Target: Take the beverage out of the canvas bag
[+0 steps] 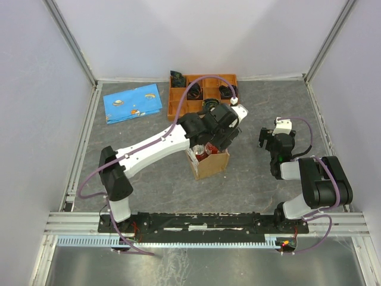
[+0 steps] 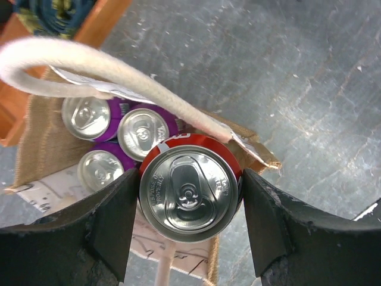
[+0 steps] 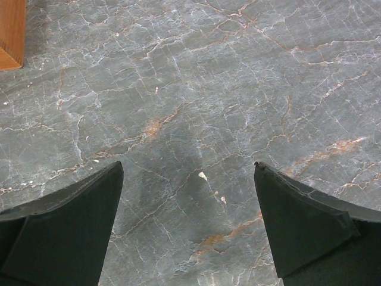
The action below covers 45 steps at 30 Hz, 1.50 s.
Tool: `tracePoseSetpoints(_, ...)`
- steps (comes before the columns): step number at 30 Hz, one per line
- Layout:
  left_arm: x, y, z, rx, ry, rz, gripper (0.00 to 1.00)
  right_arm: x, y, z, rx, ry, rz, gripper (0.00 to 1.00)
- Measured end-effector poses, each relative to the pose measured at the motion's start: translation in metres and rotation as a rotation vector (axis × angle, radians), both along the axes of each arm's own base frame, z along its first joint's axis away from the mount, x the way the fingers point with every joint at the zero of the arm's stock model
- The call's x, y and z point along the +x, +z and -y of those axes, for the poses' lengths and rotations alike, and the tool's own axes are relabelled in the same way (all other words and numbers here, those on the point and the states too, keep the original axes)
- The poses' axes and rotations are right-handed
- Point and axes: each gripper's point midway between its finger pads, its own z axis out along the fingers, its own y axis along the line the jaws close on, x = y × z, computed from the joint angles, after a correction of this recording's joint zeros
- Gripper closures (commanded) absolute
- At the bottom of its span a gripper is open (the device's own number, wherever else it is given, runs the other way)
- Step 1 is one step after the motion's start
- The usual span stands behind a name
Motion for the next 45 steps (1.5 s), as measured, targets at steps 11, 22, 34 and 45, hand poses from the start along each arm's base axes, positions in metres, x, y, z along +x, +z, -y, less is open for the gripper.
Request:
tracePoseSetpoints(11, 0.055, 0.081, -0.069, -0.026, 0.217, 0.234, 0.97, 0.000, 0.000, 0.000, 0.000, 0.000, 0.000, 0.01)
tracePoseSetpoints(22, 0.100, 0.154, -0.185, -0.144, 0.510, 0.404, 0.97, 0.000, 0.000, 0.000, 0.000, 0.000, 0.000, 0.01)
tracePoseSetpoints(34, 0.106, 0.022, -0.255, -0.050, 0.685, 0.321, 0.97, 0.000, 0.000, 0.000, 0.000, 0.000, 0.000, 0.01)
tracePoseSetpoints(45, 0.104, -0.032, -0.250, -0.172, 0.747, 0.330, 0.97, 0.000, 0.000, 0.000, 0.000, 0.000, 0.000, 0.01)
